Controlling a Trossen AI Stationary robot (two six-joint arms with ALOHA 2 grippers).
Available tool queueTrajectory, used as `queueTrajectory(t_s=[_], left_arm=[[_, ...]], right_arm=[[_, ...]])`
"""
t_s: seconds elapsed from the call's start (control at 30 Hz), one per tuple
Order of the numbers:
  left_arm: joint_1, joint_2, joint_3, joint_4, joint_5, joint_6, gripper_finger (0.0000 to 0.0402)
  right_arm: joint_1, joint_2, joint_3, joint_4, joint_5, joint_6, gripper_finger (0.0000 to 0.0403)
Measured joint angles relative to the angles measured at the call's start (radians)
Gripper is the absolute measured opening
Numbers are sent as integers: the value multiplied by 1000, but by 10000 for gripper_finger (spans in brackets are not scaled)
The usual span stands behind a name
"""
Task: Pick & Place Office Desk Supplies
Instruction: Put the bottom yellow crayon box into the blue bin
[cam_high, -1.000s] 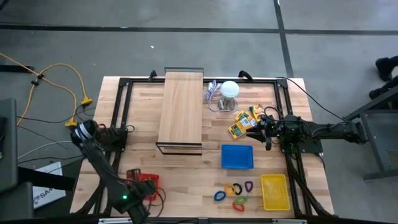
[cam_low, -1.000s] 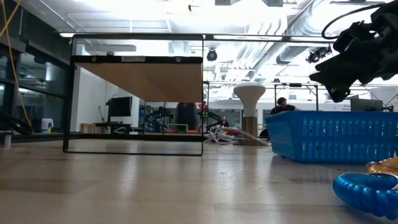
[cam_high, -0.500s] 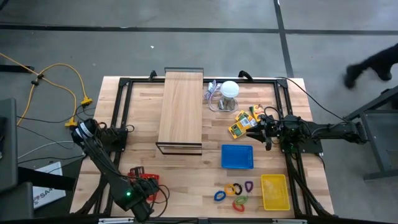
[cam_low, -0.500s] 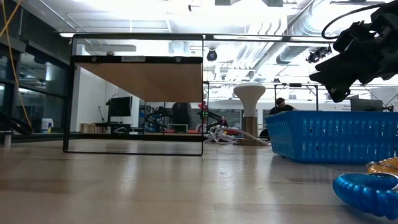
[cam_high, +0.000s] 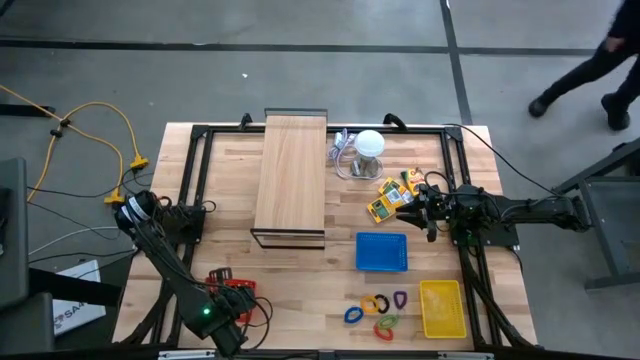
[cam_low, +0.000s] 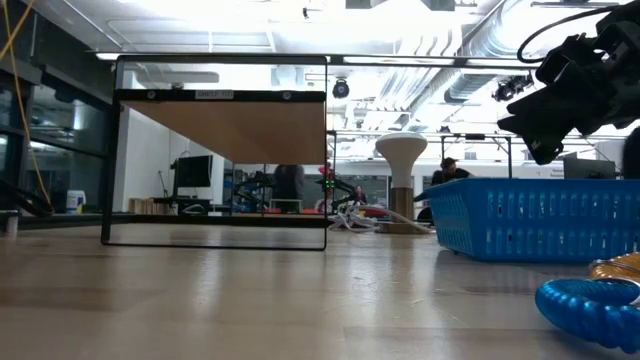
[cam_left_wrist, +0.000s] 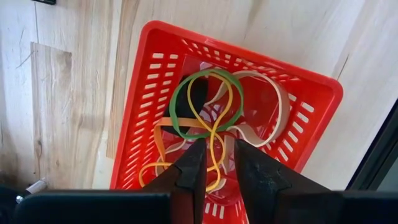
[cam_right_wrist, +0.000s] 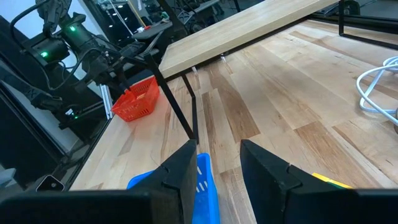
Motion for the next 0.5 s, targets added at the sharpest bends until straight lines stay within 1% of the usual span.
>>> queueTrajectory(t_s=[0.2, 0.37, 0.5], left_arm=[[24, 0, 0, 0, -7, 15, 77], [69, -14, 0, 6, -13, 102, 77], [106, -51, 0, 34, -83, 166, 77]], right_arm=[[0, 0, 0, 0, 0, 0, 111], [0, 0, 0, 0, 0, 0, 111], [0, 0, 0, 0, 0, 0, 111]])
